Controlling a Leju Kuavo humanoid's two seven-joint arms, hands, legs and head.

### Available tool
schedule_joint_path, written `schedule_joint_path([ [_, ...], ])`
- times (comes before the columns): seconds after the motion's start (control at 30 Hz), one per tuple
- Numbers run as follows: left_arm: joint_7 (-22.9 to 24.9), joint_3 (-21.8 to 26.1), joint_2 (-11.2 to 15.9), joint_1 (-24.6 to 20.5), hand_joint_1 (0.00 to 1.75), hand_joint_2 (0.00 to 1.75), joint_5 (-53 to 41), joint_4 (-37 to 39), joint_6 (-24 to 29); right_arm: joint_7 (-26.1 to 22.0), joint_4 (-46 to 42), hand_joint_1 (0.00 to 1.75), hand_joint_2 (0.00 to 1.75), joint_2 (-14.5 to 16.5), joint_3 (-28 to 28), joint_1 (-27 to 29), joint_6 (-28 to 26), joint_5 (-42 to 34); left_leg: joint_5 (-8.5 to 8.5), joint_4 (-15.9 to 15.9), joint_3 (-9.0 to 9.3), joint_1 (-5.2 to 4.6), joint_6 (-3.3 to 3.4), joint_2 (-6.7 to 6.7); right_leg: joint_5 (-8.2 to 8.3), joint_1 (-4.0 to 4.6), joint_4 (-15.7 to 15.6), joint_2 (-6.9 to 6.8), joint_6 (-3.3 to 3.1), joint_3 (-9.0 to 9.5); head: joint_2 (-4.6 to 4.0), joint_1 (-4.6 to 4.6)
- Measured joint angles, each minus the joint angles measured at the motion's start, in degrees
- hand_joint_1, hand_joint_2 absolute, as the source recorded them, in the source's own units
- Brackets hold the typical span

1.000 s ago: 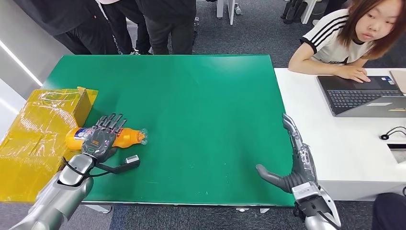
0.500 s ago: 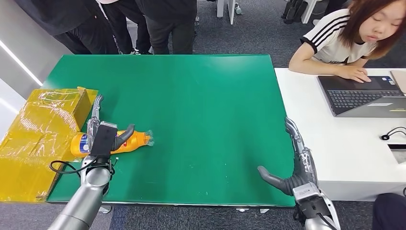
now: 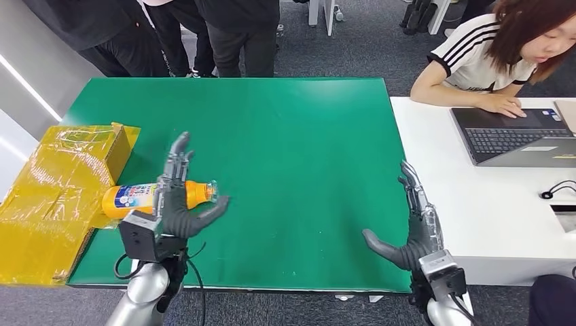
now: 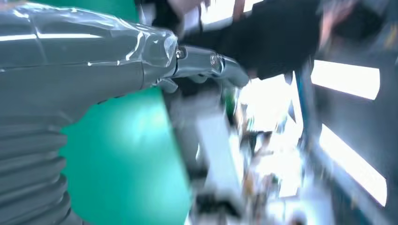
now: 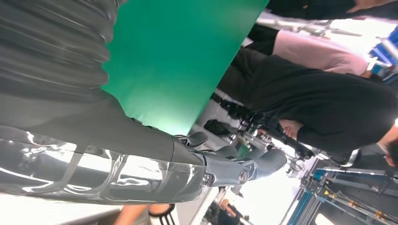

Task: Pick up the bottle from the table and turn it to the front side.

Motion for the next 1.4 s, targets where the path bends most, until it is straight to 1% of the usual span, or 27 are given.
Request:
schedule_joint_path([
  [0.03, 0.59, -0.69, -0.9, -0.01, 0.0, 1.75, 0.26, 0.39, -2.26, -0.38, 0.04, 0.0, 1.75, 0.41, 0.49, 0.11, -0.05, -0.7, 0.0, 0.0, 0.0, 0.0, 0.0, -0.01, 0.0, 0.0, 0.0, -0.01, 0.0, 0.0, 0.0, 0.0],
  [0.1, 1.12, -2.07, -2.63, -0.02, 0.0, 1.75, 0.93, 1.43, -5.07, -0.9, 0.02, 0.0, 1.75, 1.57, 1.51, 0.62, -0.25, -1.75, 0.0, 0.0, 0.0, 0.0, 0.0, 0.0, 0.0, 0.0, 0.0, 0.02, -0.01, 0.0, 0.0, 0.01],
  [0.2, 1.48, -3.48, -4.37, -0.01, 0.0, 1.75, 1.91, 2.71, -6.35, -1.03, -0.11, 0.0, 1.75, 3.49, 2.86, 1.88, -1.02, -2.86, 0.0, 0.0, 0.01, 0.01, 0.0, 0.04, 0.0, 0.0, 0.0, 0.09, -0.02, -0.02, 0.0, -0.01],
  [0.3, 2.16, -3.89, -5.18, 0.05, 0.0, 1.75, 4.07, 3.4, -7.59, -0.96, -0.29, 0.0, 1.75, 5.19, 3.66, 3.26, -1.51, -4.39, -0.01, -0.03, 0.02, 0.04, -0.01, 0.03, -0.03, 0.02, 0.01, 0.07, -0.03, -0.03, 0.0, -0.01],
  [0.43, 2.59, -3.9, -5.32, 0.13, 0.0, 1.75, 7.25, 4.19, -9.17, -0.79, -0.86, 0.0, 1.75, 6.81, 3.79, 5.74, -1.63, -5.89, -0.01, -0.06, 0.01, 0.03, -0.01, 0.02, -0.06, 0.03, 0.01, 0.06, -0.02, -0.03, 0.0, -0.01],
  [0.6, 2.43, -3.86, -5.29, 0.16, 0.0, 1.75, 7.78, 4.89, -9.52, -0.77, -1.5, 0.0, 1.75, 7.92, 3.77, 7.59, -1.22, -6.22, -0.01, -0.06, 0.0, 0.02, -0.01, 0.03, -0.06, 0.02, 0.01, 0.06, -0.01, -0.02, 0.0, 0.01],
  [0.77, 2.09, -3.67, -5.29, 0.16, 0.0, 1.75, 8.38, 5.37, -9.29, -0.76, -1.58, 0.0, 1.75, 8.53, 3.76, 7.92, -1.07, -6.19, -0.01, -0.06, 0.01, 0.02, 0.0, 0.03, -0.05, 0.02, 0.01, 0.06, -0.01, -0.01, 0.0, 0.01],
  [1.13, 1.06, -0.89, -5.25, 0.09, 0.0, 1.75, 10.16, 6.08, -9.3, -0.82, -1.57, 0.0, 1.75, 9.58, 3.68, 7.98, -1.06, -5.64, 0.0, -0.06, 0.01, 0.02, -0.01, 0.03, -0.06, 0.02, 0.02, 0.06, -0.01, -0.01, 0.0, -0.01],
  [1.4, 0.52, -0.43, -5.25, 0.03, 0.0, 1.75, 10.34, 6.31, -9.46, -0.55, -1.57, 0.0, 1.75, 10.34, 3.68, 7.98, -1.3, -4.9, -0.01, -0.06, 0.01, 0.02, 0.0, 0.02, -0.06, 0.02, 0.02, 0.05, -0.01, -0.01, 0.0, 0.0],
])
